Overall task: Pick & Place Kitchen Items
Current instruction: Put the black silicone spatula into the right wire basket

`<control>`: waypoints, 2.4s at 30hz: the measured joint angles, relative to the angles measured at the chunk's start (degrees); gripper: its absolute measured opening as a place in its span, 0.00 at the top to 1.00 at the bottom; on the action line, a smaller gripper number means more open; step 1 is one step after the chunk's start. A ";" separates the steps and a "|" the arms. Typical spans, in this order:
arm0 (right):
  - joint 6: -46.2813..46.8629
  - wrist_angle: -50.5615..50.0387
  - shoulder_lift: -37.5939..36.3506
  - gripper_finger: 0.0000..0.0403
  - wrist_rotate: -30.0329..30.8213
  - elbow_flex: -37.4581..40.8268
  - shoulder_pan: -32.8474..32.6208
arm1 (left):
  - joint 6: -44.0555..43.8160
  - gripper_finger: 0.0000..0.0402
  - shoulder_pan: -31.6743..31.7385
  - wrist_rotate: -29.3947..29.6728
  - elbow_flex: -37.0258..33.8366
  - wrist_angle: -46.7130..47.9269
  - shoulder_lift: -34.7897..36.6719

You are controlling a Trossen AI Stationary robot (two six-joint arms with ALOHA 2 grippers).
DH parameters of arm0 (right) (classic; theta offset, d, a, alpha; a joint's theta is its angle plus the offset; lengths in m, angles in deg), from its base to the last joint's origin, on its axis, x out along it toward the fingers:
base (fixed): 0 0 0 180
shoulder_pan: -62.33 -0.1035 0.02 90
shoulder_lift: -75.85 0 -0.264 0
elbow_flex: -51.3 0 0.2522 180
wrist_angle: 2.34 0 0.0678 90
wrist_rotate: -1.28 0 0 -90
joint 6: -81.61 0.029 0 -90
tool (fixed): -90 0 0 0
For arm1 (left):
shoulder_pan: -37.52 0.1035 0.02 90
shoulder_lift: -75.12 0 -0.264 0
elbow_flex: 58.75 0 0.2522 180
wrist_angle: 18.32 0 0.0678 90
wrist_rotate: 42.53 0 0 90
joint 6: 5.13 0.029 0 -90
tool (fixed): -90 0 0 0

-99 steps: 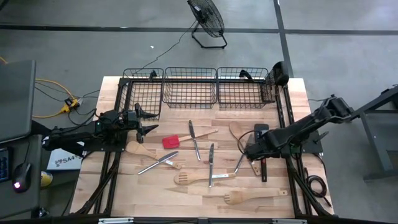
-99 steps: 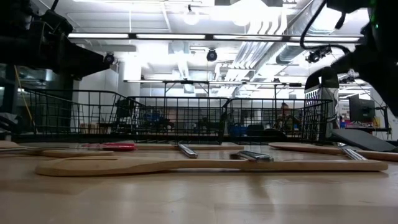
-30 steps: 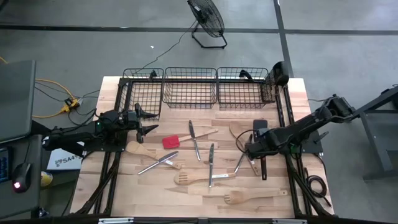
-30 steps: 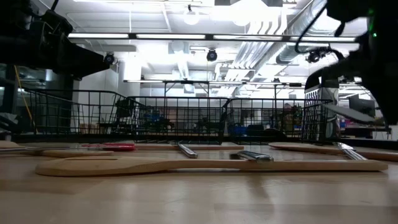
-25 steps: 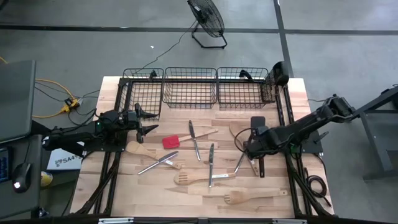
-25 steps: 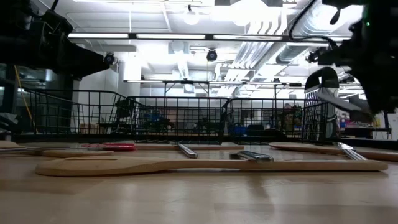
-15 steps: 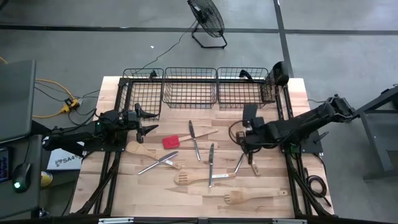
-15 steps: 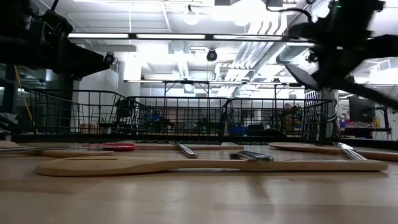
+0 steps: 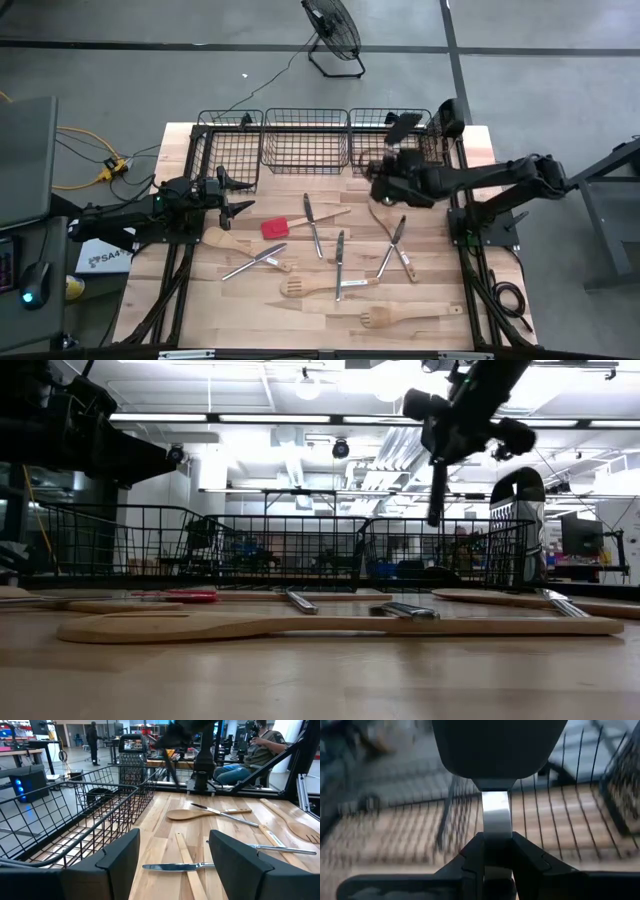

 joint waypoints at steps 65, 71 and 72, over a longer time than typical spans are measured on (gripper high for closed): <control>-9.36 61.89 -6.20 0.84 -39.46 18.08 28.13 | 0.00 0.42 0.00 0.00 0.01 0.00 0.00; -6.89 71.29 -6.21 0.84 -38.25 21.51 25.16 | 0.00 0.42 -0.02 0.00 0.00 0.00 0.00; -7.10 72.32 -6.21 0.84 -38.16 21.51 24.65 | 0.00 0.42 -0.01 0.01 0.01 0.00 0.00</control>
